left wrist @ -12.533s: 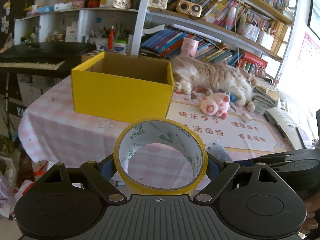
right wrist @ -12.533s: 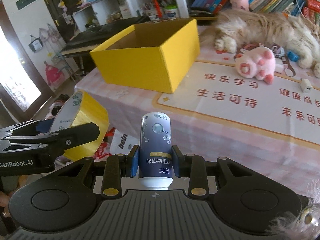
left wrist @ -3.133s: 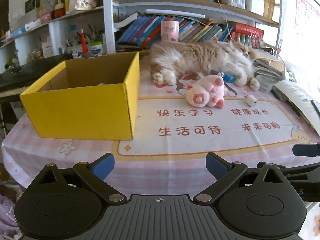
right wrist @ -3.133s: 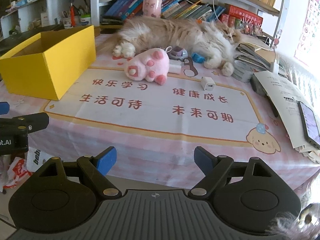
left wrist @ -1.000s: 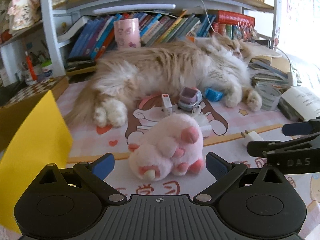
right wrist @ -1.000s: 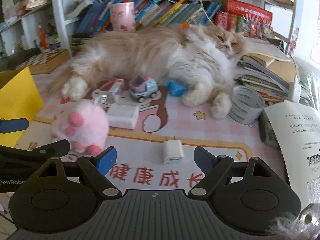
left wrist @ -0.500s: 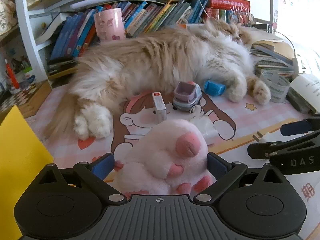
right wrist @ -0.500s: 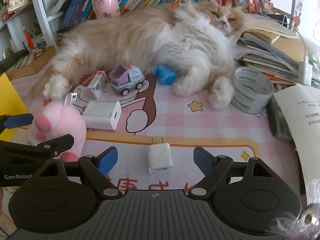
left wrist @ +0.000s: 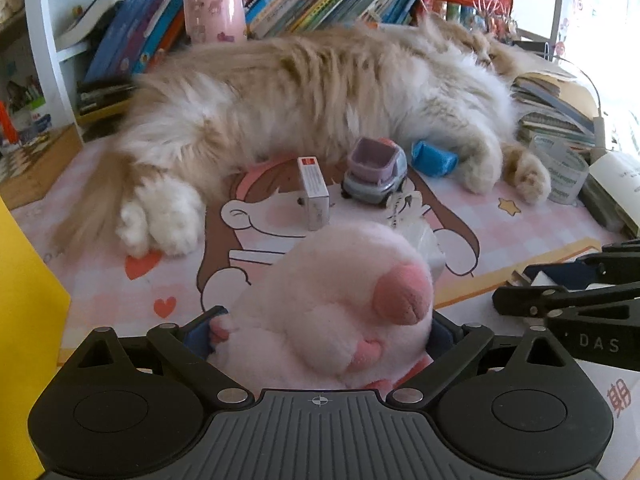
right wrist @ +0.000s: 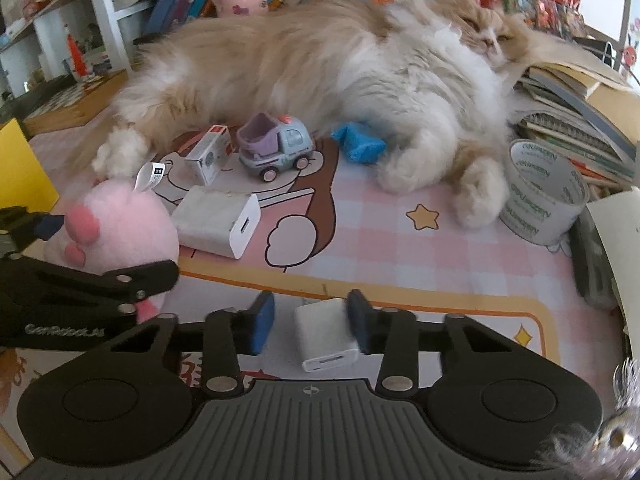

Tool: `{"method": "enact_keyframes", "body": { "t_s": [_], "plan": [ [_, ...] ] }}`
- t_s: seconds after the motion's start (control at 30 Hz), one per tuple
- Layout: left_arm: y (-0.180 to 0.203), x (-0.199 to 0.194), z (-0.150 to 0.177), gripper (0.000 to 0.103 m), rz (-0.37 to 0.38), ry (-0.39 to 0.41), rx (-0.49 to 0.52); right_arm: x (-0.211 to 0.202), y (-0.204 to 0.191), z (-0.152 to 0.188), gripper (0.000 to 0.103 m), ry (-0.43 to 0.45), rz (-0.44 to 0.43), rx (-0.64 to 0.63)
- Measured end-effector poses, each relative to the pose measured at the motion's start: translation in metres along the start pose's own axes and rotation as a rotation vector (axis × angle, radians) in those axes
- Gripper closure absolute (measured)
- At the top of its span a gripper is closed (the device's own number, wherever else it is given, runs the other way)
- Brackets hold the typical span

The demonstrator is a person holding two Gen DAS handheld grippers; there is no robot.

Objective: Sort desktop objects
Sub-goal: 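Grasp the pink plush toy with the left tool while the right tool grasps a white charger cube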

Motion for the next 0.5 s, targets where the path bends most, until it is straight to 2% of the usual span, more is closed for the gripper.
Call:
{"method": "enact_keyframes", "body": {
  "t_s": [0.03,0.2,0.5],
  "plan": [
    [0.0,-0.001,0.0,0.009,0.002,0.002,0.0,0.0,0.0,0.0,0.077,0.002,-0.003,-0.001],
    [-0.003,-0.011,0.001,0.016,-0.003,0.015,-0.017,-0.001,0.001,-0.001,0.078,0.002,-0.018,0.0],
    [-0.032,-0.058,0.004,0.017,-0.019,0.045,-0.155,-0.014,-0.013,-0.002,0.078,0.023,-0.06,0.003]
  ]
}}
Point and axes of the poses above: each gripper's, at about its wrist camera, not at the fingertips, and x roughly the way its jaws point, y to its right, z to its underside, the point moved 6 cm from there along x, roughly the way its jaws point, and after that the axes turned 15 degrees about -z, right-handed, at the moved point
